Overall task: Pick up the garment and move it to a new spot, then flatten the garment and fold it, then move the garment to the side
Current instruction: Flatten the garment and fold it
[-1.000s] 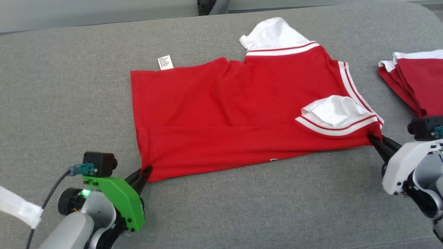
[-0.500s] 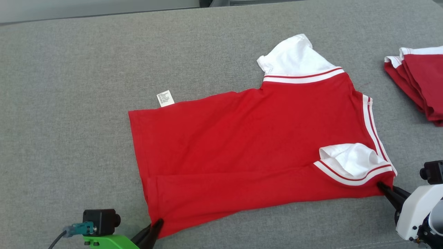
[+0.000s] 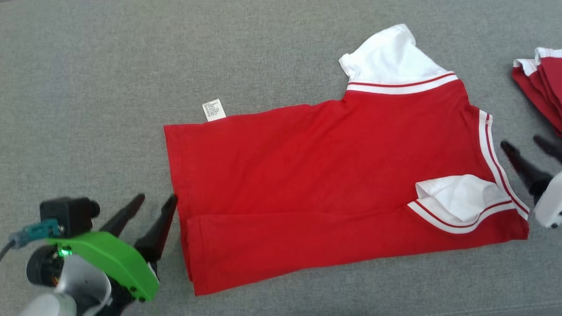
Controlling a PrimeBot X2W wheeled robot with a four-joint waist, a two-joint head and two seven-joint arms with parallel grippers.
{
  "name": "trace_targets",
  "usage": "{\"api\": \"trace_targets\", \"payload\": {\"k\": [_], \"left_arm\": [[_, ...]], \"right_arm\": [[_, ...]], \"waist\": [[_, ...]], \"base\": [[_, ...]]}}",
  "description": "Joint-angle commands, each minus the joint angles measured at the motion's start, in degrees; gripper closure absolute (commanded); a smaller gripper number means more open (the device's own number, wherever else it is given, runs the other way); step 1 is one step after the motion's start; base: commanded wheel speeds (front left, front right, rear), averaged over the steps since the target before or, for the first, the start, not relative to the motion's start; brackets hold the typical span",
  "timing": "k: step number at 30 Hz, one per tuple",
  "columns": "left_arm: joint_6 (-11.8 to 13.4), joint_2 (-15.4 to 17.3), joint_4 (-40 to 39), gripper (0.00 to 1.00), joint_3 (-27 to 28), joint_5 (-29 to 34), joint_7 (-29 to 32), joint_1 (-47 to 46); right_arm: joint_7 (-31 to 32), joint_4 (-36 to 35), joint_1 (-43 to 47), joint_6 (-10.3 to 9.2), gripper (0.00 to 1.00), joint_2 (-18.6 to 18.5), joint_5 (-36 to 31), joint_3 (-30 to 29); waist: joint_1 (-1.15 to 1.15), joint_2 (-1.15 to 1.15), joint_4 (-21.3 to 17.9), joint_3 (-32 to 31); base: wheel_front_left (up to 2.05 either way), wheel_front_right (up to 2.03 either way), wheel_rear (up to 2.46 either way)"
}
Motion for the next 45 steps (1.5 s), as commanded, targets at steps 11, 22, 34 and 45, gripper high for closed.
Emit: {"api": "trace_targets", "payload": {"k": [11,22,34,45], "left_arm": [[-6.3,-8.7,20.3,0.0,-4.5,2.2,4.3,-27.8],[-11.7,-13.9,29.0,0.0,-9.9,2.0,6.7,-33.4],[-14.3,-16.1,30.6,0.0,-11.3,1.3,7.5,-37.4],[-15.0,-14.4,33.7,1.0,-9.3,4.2,1.1,-38.9]], "right_arm": [[5.4,11.7,-32.1,-0.03,0.0,3.8,-7.3,5.8],[4.5,29.1,-46.2,-0.02,0.0,6.6,-9.8,10.9],[2.7,36.9,-49.7,-0.03,0.53,6.6,-9.6,14.5],[-5.9,35.0,-49.1,-0.04,1.0,5.4,-3.1,18.7]], "waist": [[0.0,0.0,6.6,12.4],[0.0,0.0,9.5,12.5],[0.0,0.0,8.9,12.2],[0.0,0.0,6.1,9.5]], "base": [[0.0,0.0,0.0],[0.0,0.0,0.0],[0.0,0.0,0.0],[0.0,0.0,0.0]]}}
